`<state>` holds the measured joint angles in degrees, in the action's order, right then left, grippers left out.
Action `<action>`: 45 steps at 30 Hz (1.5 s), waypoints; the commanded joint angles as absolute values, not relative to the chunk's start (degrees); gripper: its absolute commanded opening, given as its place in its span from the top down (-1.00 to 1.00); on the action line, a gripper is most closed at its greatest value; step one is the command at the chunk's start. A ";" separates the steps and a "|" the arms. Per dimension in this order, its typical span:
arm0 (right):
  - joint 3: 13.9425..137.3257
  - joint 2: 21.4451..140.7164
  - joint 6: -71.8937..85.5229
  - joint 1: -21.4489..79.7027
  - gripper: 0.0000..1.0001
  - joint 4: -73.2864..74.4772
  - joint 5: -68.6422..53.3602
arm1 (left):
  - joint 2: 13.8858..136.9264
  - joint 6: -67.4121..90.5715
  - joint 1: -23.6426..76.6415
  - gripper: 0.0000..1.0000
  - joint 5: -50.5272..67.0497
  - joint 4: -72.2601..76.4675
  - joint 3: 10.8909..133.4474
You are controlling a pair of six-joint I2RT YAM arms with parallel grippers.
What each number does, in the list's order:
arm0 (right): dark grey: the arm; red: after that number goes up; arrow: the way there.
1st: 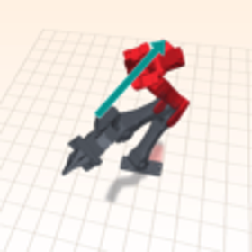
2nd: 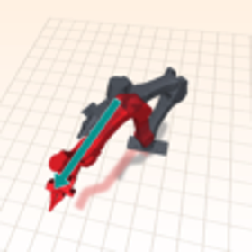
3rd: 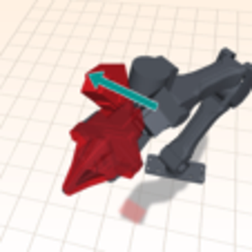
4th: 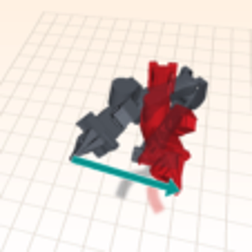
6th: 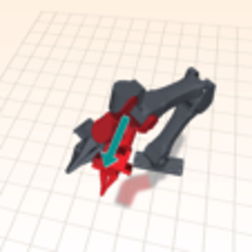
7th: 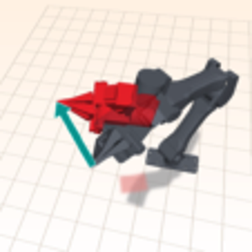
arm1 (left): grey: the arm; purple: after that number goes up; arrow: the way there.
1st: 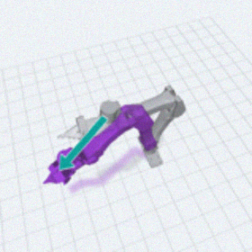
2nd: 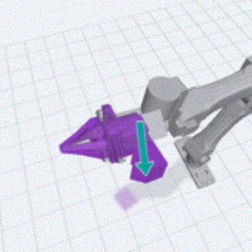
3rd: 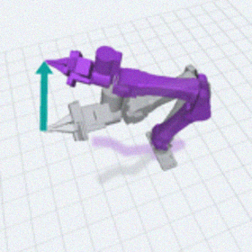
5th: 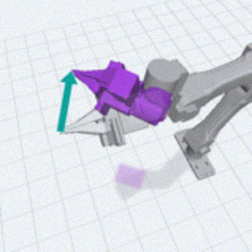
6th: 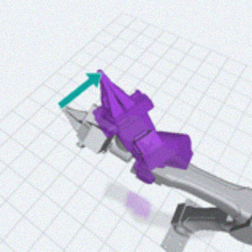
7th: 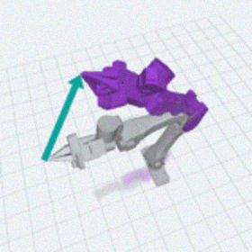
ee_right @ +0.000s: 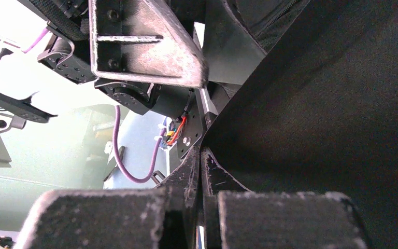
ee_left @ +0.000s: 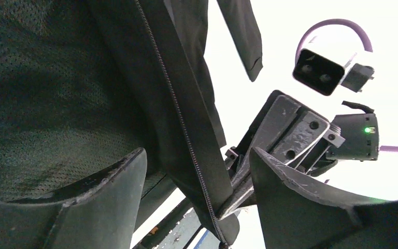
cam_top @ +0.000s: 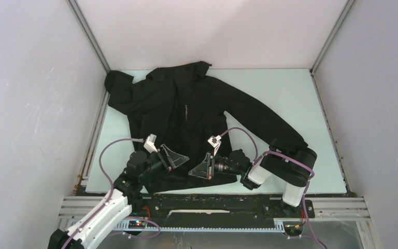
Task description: Zip up the jacket
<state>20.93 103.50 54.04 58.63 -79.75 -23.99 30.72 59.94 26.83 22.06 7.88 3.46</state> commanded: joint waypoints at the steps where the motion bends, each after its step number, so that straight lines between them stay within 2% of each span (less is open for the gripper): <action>1: 20.66 103.71 53.88 58.89 1.00 -84.11 -24.43 | 25.22 60.25 27.16 -0.44 20.42 2.25 2.04; 4: 20.67 103.82 53.88 58.97 1.00 -84.29 -24.43 | 24.18 61.13 27.16 -0.11 21.04 1.97 1.35; 11: 20.67 103.89 53.88 59.02 1.00 -84.89 -24.52 | 30.45 61.11 27.16 0.32 24.25 7.57 2.16; 15: 20.79 104.01 53.92 58.92 1.00 -84.99 -24.60 | 32.95 61.12 27.16 0.32 24.97 11.26 2.04; 20: 20.94 104.41 54.03 58.98 1.00 -85.31 -24.70 | 34.58 61.16 27.25 0.15 25.86 13.40 2.34; 24: 21.11 104.62 53.97 59.05 1.00 -85.33 -24.78 | 36.70 61.21 27.54 0.17 26.66 15.34 2.61; 29: 21.18 104.76 54.05 59.30 1.00 -85.29 -24.79 | 39.43 60.43 27.95 0.35 27.75 18.66 3.33; 36: 21.09 103.56 52.06 61.06 1.00 -81.07 -23.22 | 35.03 53.43 27.95 0.97 27.29 21.19 6.28; 38: 21.11 101.74 50.20 61.53 1.00 -77.57 -22.44 | 32.37 50.98 27.95 1.00 25.98 20.80 6.65; 40: 21.09 98.58 48.17 61.70 0.86 -71.52 -20.51 | 30.19 48.99 27.95 1.00 26.11 20.57 6.72; 45: 21.86 93.07 42.59 61.64 0.30 -61.75 -19.42 | 27.22 44.54 27.96 1.00 26.66 15.05 7.93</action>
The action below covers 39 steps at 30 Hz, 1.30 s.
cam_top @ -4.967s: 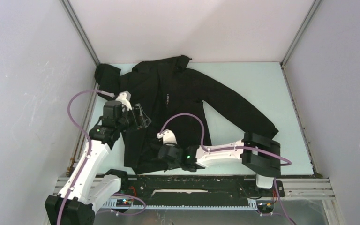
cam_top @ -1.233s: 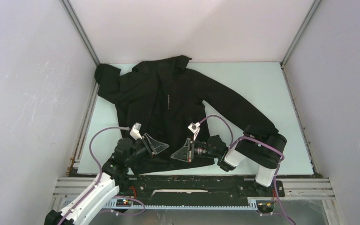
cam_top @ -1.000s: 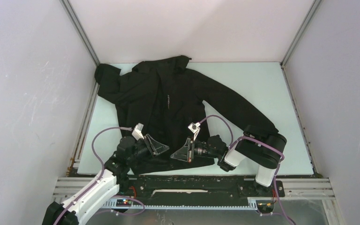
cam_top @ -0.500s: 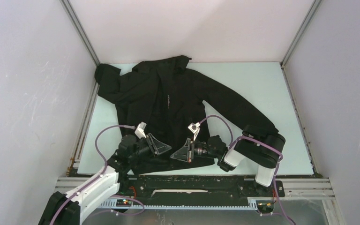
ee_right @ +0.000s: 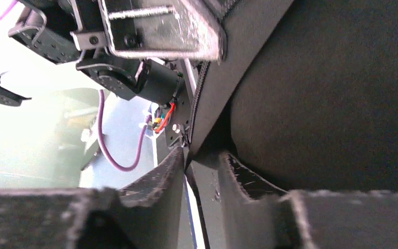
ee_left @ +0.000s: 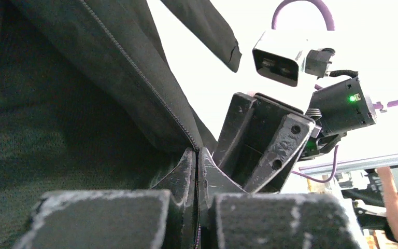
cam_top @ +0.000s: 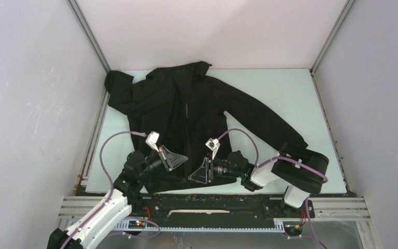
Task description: Zip up the jacket
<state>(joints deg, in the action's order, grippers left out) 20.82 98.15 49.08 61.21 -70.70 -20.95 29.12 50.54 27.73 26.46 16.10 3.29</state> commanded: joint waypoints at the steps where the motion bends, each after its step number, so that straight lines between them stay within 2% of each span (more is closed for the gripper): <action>1: 22.51 92.38 41.37 61.61 0.21 -59.79 -19.35 | 26.98 44.37 27.95 1.00 27.36 15.17 7.92; 13: 25.55 87.87 34.78 60.65 -0.30 -49.99 -16.36 | 28.18 45.59 28.04 1.00 30.01 17.21 8.26; 18: 25.89 85.60 34.18 61.93 -0.38 -47.22 -10.08 | 28.28 45.78 28.12 1.00 30.42 17.22 8.57; 23: 28.38 89.44 35.68 61.25 -0.42 -49.74 -12.45 | 29.08 46.52 28.12 1.00 31.77 18.39 8.47; 28: 30.49 93.77 36.26 61.60 -0.39 -54.22 -15.82 | 28.66 46.94 28.12 1.00 31.84 18.90 8.17; 31: 30.50 94.96 36.49 61.54 -0.27 -56.14 -17.49 | 28.65 46.93 28.12 1.00 32.02 18.80 8.25; 39: 30.59 96.90 37.19 61.47 0.21 -59.47 -19.84 | 28.68 45.79 28.12 1.00 32.17 17.20 8.76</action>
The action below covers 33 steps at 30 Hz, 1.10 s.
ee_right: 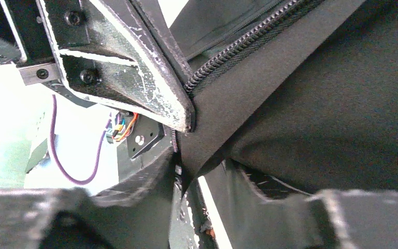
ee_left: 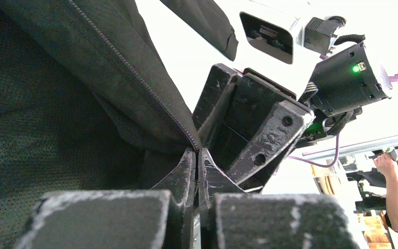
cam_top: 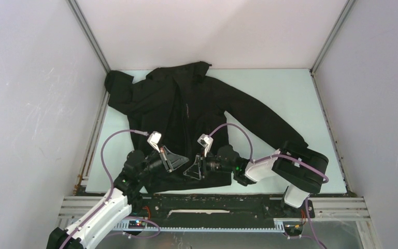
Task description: Zip up the jacket
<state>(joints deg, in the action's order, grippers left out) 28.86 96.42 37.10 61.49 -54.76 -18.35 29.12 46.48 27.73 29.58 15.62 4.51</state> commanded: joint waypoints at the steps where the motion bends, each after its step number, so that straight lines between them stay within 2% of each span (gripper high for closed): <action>1: 30.57 96.93 37.10 61.49 0.29 -59.50 -19.86 | 28.61 45.65 28.12 1.00 32.10 16.96 8.85; 6: 30.65 97.55 37.24 61.36 0.80 -60.20 -20.28 | 28.14 44.82 28.12 1.00 31.14 14.30 9.72; 8: 30.91 97.96 37.34 61.29 0.95 -60.33 -20.61 | 27.91 44.30 28.12 1.00 30.33 11.39 10.79; 9: 31.12 98.18 37.34 61.27 1.00 -60.38 -20.84 | 27.76 43.92 28.12 0.93 29.56 8.72 11.86; 10: 31.26 98.44 37.43 61.24 1.00 -60.43 -20.97 | 27.51 43.54 28.12 0.76 28.15 5.35 13.10; 13: 31.69 99.15 37.71 60.93 1.00 -61.49 -21.53 | 26.69 43.00 28.05 0.08 19.78 -11.32 18.93; 14: 31.87 99.29 37.77 60.97 1.00 -61.52 -21.53 | 26.52 43.28 28.04 -0.09 16.37 -16.69 21.34; 16: 31.99 99.45 37.70 60.77 1.00 -61.48 -21.44 | 26.28 45.25 27.84 -0.31 8.83 -29.40 26.81; 18: 31.93 99.81 37.62 60.58 1.00 -61.18 -21.49 | 26.61 48.02 27.29 -0.44 2.53 -39.60 32.13; 22: 31.90 100.35 37.20 60.55 1.00 -61.74 -22.35 | 29.62 46.72 26.56 -0.57 -3.38 -51.61 41.81; 26: 31.71 100.95 37.20 60.65 1.00 -63.38 -23.85 | 39.57 37.45 25.93 -0.56 -11.71 -62.28 51.25; 31: 30.60 102.19 39.16 60.66 1.00 -67.92 -26.96 | 53.86 24.55 25.51 -0.42 -7.71 -69.93 56.71; 33: 30.06 102.18 39.63 60.75 1.00 -69.92 -27.75 | 57.33 22.44 25.04 -0.37 -0.83 -67.74 56.79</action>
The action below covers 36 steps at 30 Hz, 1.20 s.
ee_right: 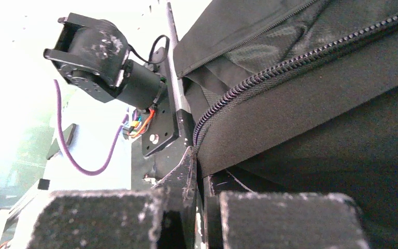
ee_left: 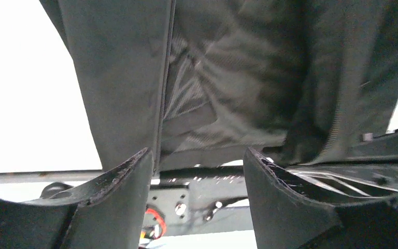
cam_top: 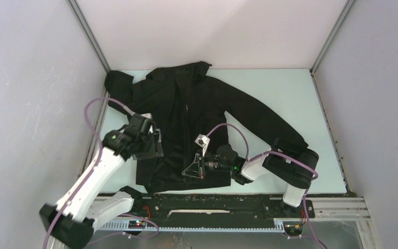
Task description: Zip up the jacket
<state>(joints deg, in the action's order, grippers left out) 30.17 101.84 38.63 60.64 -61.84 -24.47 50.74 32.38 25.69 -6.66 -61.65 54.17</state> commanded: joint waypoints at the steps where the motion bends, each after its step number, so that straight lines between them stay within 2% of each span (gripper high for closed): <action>1: 29.80 102.14 39.83 60.73 1.00 -70.66 -28.01 | 59.25 23.24 25.05 -0.36 -1.86 -68.19 57.93; 6: 27.69 101.34 40.74 60.65 1.00 -73.97 -29.65 | 68.49 20.99 23.90 -0.41 -8.60 -72.21 62.24; 11: 25.46 101.30 42.68 60.32 1.00 -79.74 -31.52 | 76.91 20.02 22.98 -0.29 -7.37 -71.51 61.65; 14: 23.80 100.65 43.37 59.87 1.00 -82.49 -32.30 | 81.03 18.67 19.65 -0.12 -4.27 -71.23 61.52; 23: 21.91 99.59 43.73 59.77 1.00 -85.15 -32.64 | 90.73 17.76 17.32 0.11 -9.04 -68.97 61.71; 28: 21.72 99.60 43.95 59.81 1.00 -85.75 -32.73 | 91.47 17.78 17.58 -0.02 -9.45 -67.85 60.47; 36: 21.71 99.77 44.12 59.83 1.00 -86.24 -32.78 | 94.26 17.72 17.69 0.03 -10.86 -66.11 59.51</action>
<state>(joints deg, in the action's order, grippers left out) 21.76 101.54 43.99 59.59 -81.41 -31.27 93.08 18.92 17.50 -9.34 -67.85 60.14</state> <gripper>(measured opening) 0.022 0.489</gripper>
